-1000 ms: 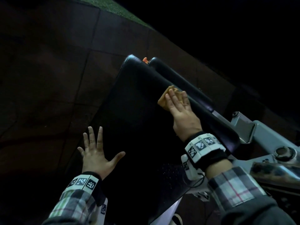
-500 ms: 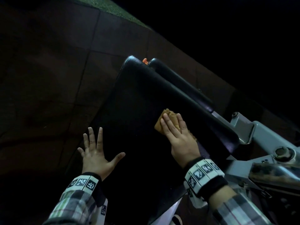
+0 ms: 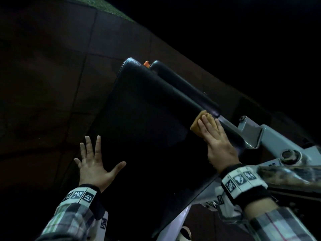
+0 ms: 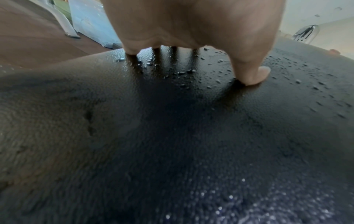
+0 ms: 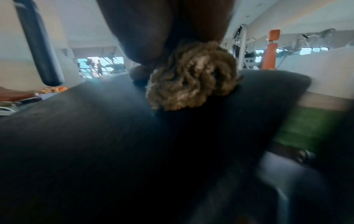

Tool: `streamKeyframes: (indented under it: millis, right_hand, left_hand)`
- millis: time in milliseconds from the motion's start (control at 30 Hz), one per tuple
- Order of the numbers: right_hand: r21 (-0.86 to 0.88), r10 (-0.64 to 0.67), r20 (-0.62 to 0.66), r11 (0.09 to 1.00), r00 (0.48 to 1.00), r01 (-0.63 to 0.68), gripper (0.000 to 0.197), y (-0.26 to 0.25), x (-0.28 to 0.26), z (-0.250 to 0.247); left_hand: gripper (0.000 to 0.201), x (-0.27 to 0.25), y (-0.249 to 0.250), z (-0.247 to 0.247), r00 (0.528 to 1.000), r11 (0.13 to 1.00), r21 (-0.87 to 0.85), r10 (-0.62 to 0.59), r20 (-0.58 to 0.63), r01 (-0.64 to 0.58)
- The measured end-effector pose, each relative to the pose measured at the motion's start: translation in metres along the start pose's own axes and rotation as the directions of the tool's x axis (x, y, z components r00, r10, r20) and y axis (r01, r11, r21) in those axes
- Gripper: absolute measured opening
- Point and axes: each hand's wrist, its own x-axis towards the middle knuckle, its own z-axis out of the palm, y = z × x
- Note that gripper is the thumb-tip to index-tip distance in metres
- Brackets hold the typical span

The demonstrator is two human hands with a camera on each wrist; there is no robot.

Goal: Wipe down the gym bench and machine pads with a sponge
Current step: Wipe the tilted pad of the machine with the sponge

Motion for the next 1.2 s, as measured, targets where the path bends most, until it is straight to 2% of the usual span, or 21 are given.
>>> streamKeyframes:
  millis: [100, 200, 300, 433, 600, 700, 767, 833, 967, 1100, 1200]
  right_hand:
    - [-0.017, 0.044, -0.017, 0.999, 0.999, -0.044, 0.09, -0.005, -0.037, 0.008]
    - [-0.063, 0.055, -0.068, 0.996, 0.996, -0.06, 0.086, -0.024, -0.054, 0.026]
    - [-0.052, 0.05, -0.06, 0.997, 0.997, -0.053, 0.076, -0.045, -0.045, 0.032]
    - [-0.087, -0.056, -0.012, 0.995, 0.998, 0.054, 0.074, -0.055, -0.005, 0.027]
    - [-0.059, 0.042, 0.008, 0.997, 0.999, -0.041, 0.075, -0.026, 0.028, 0.016]
    - [-0.091, 0.056, -0.088, 0.994, 0.995, -0.064, 0.072, -0.005, 0.014, 0.011]
    - [-0.093, 0.117, -0.119, 0.987, 0.986, -0.128, 0.07, -0.001, -0.01, 0.011]
    - [-0.09, 0.143, -0.087, 0.984, 0.986, -0.151, 0.073, -0.007, -0.037, 0.014]
    - [-0.096, 0.063, -0.054, 0.993, 0.997, -0.068, 0.072, -0.034, -0.063, 0.029]
    - [-0.093, 0.065, -0.026, 0.993, 0.998, -0.067, 0.072, -0.05, -0.041, 0.029]
    - [-0.092, 0.042, 0.026, 0.995, 0.999, -0.039, 0.074, -0.041, -0.012, 0.021]
  left_hand:
    - [0.126, 0.0, 0.001, -0.001, 1.0, 1.0, 0.005, -0.006, 0.005, 0.006]
    - [0.126, -0.002, 0.002, -0.001, 1.0, 1.0, -0.009, -0.003, 0.004, 0.003]
    - [0.125, -0.002, 0.003, -0.001, 1.0, 1.0, -0.018, 0.002, -0.001, -0.002]
    - [0.122, -0.003, 0.004, -0.001, 1.0, 1.0, -0.022, 0.005, -0.011, -0.005]
    - [0.122, -0.004, 0.003, -0.001, 1.0, 1.0, -0.025, 0.004, -0.014, -0.004]
    - [0.125, -0.003, 0.003, 0.0, 1.0, 1.0, -0.025, 0.011, -0.012, -0.011]
    - [0.126, -0.003, 0.002, 0.0, 1.0, 1.0, -0.022, 0.013, -0.013, -0.013]
    - [0.128, -0.002, 0.003, 0.0, 1.0, 1.0, -0.014, 0.007, -0.008, -0.007]
    - [0.124, -0.001, 0.003, 0.0, 1.0, 1.0, -0.003, -0.003, -0.005, 0.003]
    - [0.124, -0.001, 0.003, 0.0, 1.0, 1.0, -0.006, 0.002, -0.011, -0.002]
    - [0.13, -0.001, 0.002, 0.002, 0.999, 1.0, -0.004, 0.013, -0.033, -0.013]
